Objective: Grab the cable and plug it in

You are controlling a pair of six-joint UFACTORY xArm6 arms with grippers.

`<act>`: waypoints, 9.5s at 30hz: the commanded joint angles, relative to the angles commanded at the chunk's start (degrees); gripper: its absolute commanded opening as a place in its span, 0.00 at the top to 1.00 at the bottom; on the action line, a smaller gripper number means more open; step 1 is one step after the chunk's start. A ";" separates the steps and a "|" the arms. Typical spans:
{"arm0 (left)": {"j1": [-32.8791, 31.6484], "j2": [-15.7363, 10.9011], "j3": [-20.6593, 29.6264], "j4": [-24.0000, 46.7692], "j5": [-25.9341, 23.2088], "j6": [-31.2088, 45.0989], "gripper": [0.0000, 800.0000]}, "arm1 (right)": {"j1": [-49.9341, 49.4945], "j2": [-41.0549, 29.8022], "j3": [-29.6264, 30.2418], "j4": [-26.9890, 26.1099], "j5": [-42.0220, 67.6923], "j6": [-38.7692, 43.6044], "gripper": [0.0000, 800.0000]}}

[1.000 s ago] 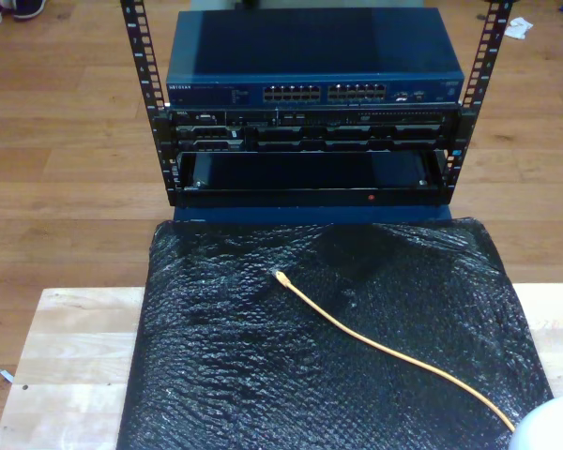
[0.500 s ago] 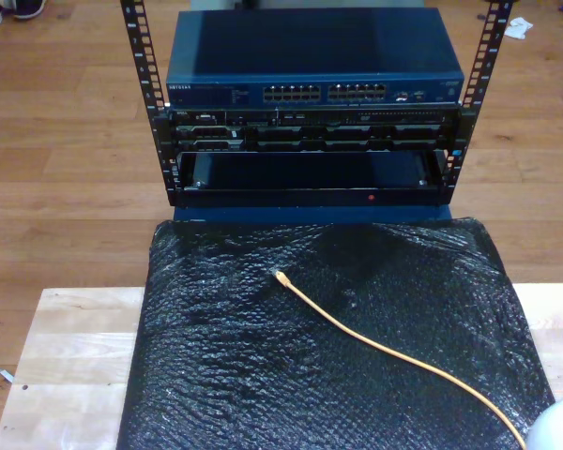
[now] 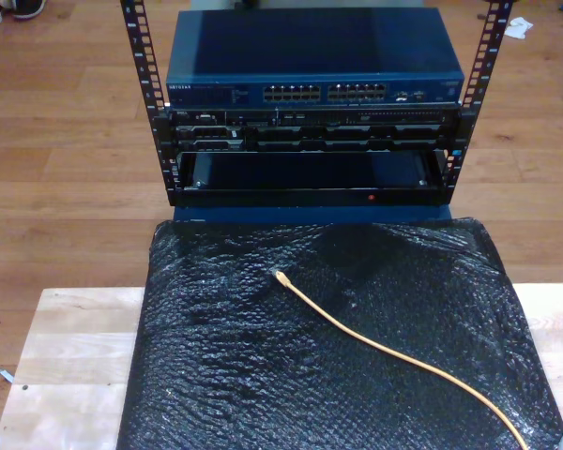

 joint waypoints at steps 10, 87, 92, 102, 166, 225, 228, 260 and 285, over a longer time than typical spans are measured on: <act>-2.81 0.00 0.09 -3.69 -0.26 -2.20 0.00 | 6.95 0.00 -2.73 4.66 3.08 9.41 0.00; -31.91 1.76 -2.20 -10.81 -10.37 -29.80 0.00 | 69.80 10.20 -7.12 12.48 -24.97 59.87 0.00; -33.49 2.55 -2.81 -10.81 -10.37 -31.21 0.00 | 76.66 13.54 -8.97 6.68 -29.27 64.26 0.00; -36.92 3.08 -2.99 -10.81 -13.63 -35.16 0.00 | 84.84 17.23 -9.49 2.55 -35.43 72.62 0.00; -38.15 10.99 -7.74 -10.55 -22.77 -39.12 0.00 | 112.35 59.34 -32.79 -26.20 -45.63 129.85 0.19; -38.15 10.99 -7.38 -10.55 -22.77 -39.12 0.00 | 113.49 64.70 -36.84 -29.01 -45.27 129.32 0.70; -38.15 10.99 -7.38 -10.46 -22.77 -39.12 0.00 | 113.41 64.70 -36.75 -29.01 -45.27 129.41 0.73; -38.07 10.99 -7.21 -10.90 -21.63 -39.03 0.00 | 112.79 60.66 -38.86 -34.55 -44.66 102.24 0.99; -38.86 11.16 -9.76 -22.15 -16.88 -39.03 0.00 | 107.08 44.92 -32.35 -13.54 -32.70 79.82 0.99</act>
